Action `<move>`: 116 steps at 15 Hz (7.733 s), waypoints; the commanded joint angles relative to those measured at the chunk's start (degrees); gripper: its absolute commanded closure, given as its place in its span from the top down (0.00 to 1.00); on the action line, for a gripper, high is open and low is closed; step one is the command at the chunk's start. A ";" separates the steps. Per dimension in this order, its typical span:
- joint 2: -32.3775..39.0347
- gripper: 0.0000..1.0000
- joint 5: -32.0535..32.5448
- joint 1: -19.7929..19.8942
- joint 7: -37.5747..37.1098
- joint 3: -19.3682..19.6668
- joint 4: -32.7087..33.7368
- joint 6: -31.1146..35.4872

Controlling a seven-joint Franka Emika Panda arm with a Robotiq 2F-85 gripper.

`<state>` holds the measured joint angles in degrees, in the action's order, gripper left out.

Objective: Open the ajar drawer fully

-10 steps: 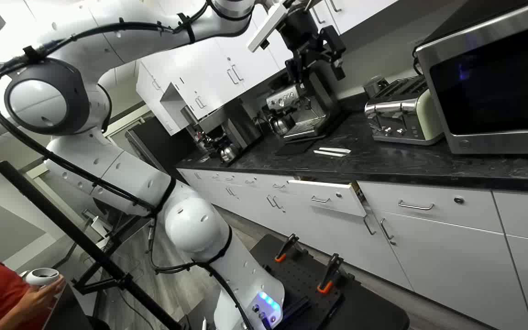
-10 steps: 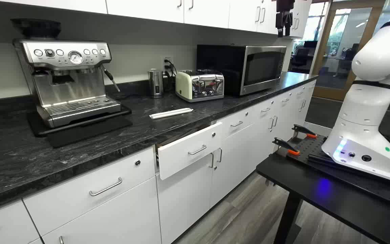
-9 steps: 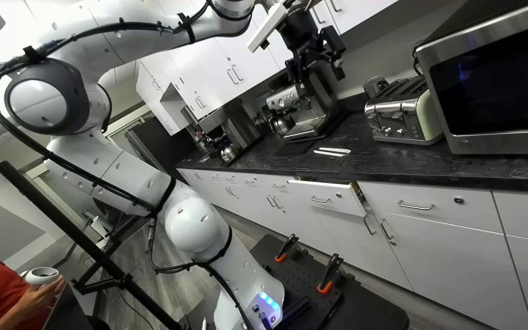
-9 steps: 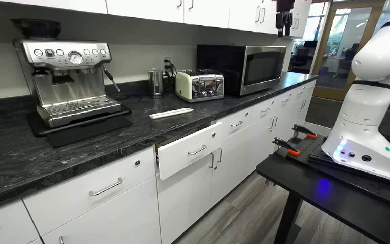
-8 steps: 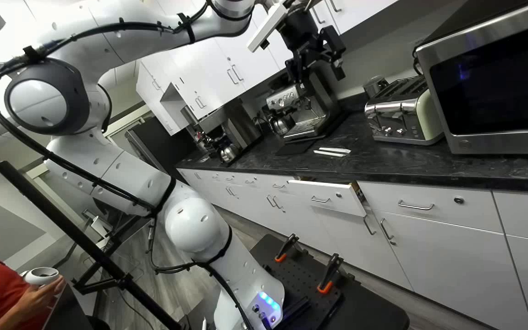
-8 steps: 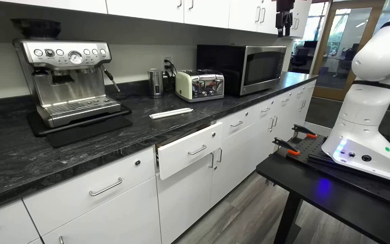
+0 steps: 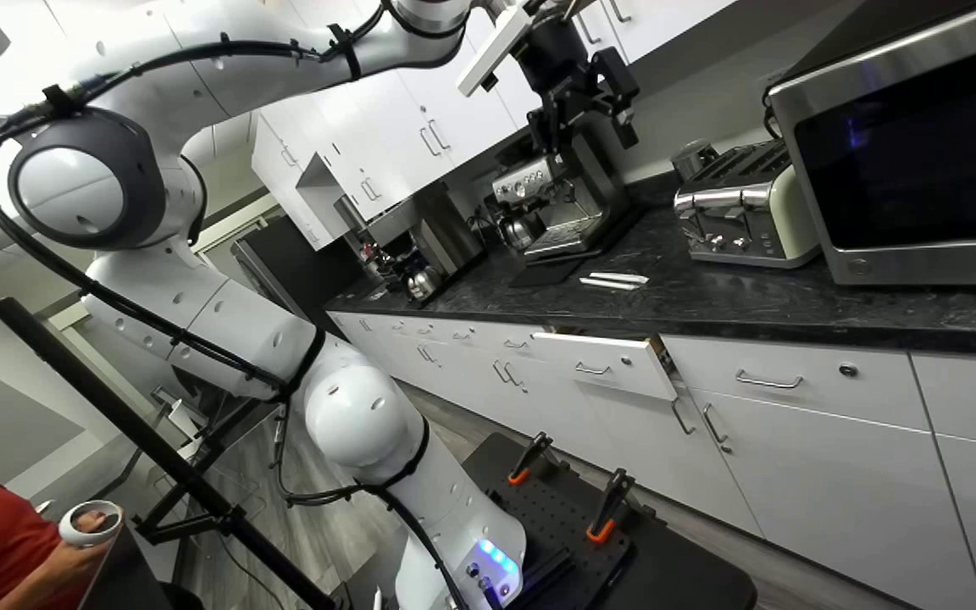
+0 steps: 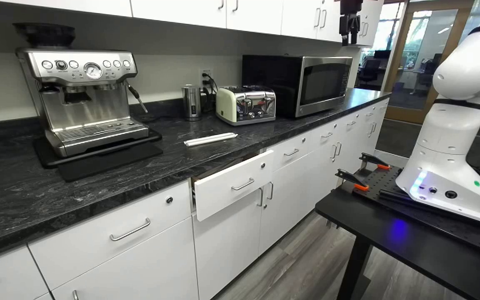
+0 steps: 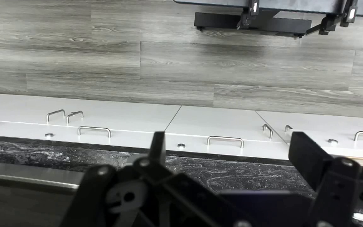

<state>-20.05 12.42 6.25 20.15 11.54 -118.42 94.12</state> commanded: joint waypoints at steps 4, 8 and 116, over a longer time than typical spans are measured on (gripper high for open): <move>-5.70 1.00 5.66 -1.88 -1.17 -4.96 -5.14 3.50; -12.73 1.00 8.23 -7.42 -1.27 -12.30 -12.54 2.15; 98.39 1.00 69.51 -64.25 -79.97 -21.41 37.26 -20.02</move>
<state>78.03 81.34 -59.85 -60.54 -11.05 -81.69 73.24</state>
